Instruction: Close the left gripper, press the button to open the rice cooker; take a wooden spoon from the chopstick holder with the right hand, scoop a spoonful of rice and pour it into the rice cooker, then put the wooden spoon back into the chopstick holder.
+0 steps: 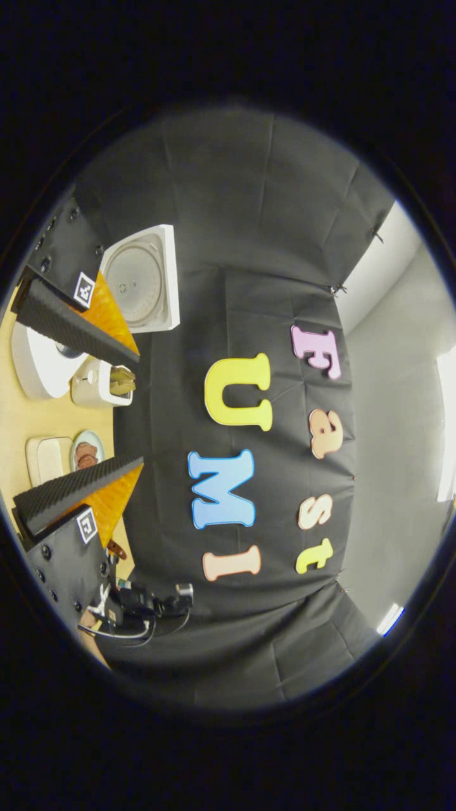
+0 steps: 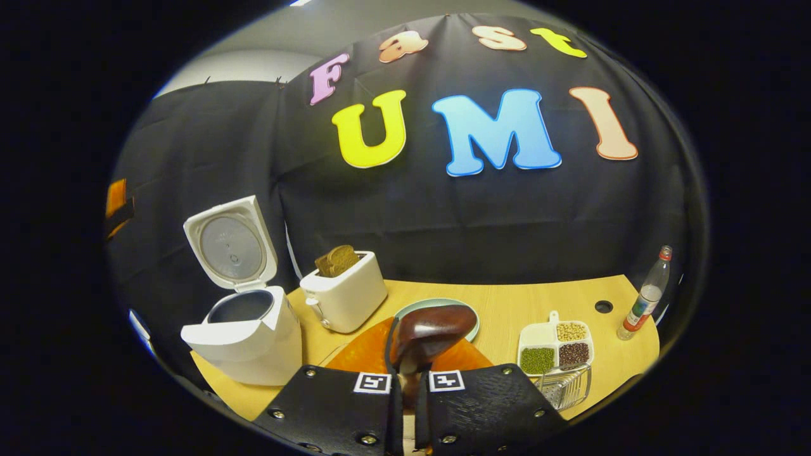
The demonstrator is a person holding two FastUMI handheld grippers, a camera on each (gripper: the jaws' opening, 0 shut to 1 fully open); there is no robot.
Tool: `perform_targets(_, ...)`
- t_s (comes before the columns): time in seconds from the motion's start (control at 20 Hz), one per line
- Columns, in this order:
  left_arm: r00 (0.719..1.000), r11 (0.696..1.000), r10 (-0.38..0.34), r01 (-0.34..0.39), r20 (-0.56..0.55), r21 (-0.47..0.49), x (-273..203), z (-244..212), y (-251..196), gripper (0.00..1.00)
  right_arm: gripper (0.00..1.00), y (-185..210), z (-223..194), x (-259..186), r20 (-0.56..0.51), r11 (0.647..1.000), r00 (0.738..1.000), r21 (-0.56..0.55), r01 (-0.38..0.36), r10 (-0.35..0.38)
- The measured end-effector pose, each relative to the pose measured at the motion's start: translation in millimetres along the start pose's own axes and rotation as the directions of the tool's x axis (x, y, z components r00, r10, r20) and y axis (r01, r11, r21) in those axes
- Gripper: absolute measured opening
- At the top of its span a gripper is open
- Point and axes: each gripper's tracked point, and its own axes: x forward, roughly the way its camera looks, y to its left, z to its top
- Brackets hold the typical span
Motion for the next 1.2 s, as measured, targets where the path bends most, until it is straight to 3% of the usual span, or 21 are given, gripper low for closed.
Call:
perform_targets(0.05, 1.0, 1.0, 0.002, -0.002, -0.004, 0.003, 0, -1, 3, 0.96, 0.08, 1, -9, 9, -0.016, 1.0, 1.0, -0.015, 0.004, -0.004)
perform_targets(0.35, 0.999, 0.999, 0.035, -0.035, -0.024, -0.01, -1, -12, 27, 0.97, 0.08, -3, -59, 43, -0.12, 0.993, 0.991, -0.103, 0.054, -0.066)
perform_targets(0.5, 0.997, 0.998, 0.058, -0.059, -0.054, -0.018, -1, -25, 42, 0.97, 0.08, 15, -70, 49, -0.134, 0.991, 0.99, -0.131, 0.019, -0.036)
perform_targets(0.6, 0.995, 0.997, 0.075, -0.077, -0.063, -0.03, -1, -29, 51, 0.98, 0.08, 41, -82, 50, -0.167, 0.998, 0.985, -0.046, -0.042, 0.034)
perform_targets(0.7, 0.993, 0.994, 0.094, -0.097, -0.066, -0.045, -3, -32, 59, 0.98, 0.08, 53, -87, 50, -0.174, 0.997, 0.983, 0.045, -0.058, 0.065)
perform_targets(0.8, 0.993, 0.993, 0.104, -0.107, -0.064, -0.056, -4, -32, 63, 1.0, 0.08, 60, -88, 52, -0.175, 0.979, 0.978, 0.188, -0.083, 0.116)
perform_targets(0.85, 0.992, 0.992, 0.108, -0.111, -0.066, -0.054, -4, -34, 65, 1.0, 0.07, 62, -88, 53, -0.173, 0.951, 0.973, 0.293, -0.095, 0.15)
perform_targets(1.0, 0.991, 0.992, 0.115, -0.117, -0.062, -0.043, -7, -32, 68, 0.97, 0.07, 57, -90, 58, -0.149, 0.811, 0.964, 0.577, -0.097, 0.221)
perform_targets(1.15, 0.992, 0.993, 0.108, -0.111, -0.058, -0.038, -8, -31, 68, 0.96, 0.07, 44, -80, 53, -0.093, 0.687, 0.966, 0.72, -0.102, 0.241)
perform_targets(1.2, 0.993, 0.993, 0.106, -0.108, -0.055, -0.038, -8, -28, 68, 0.96, 0.07, 38, -74, 52, -0.077, 0.668, 0.97, 0.737, -0.099, 0.229)
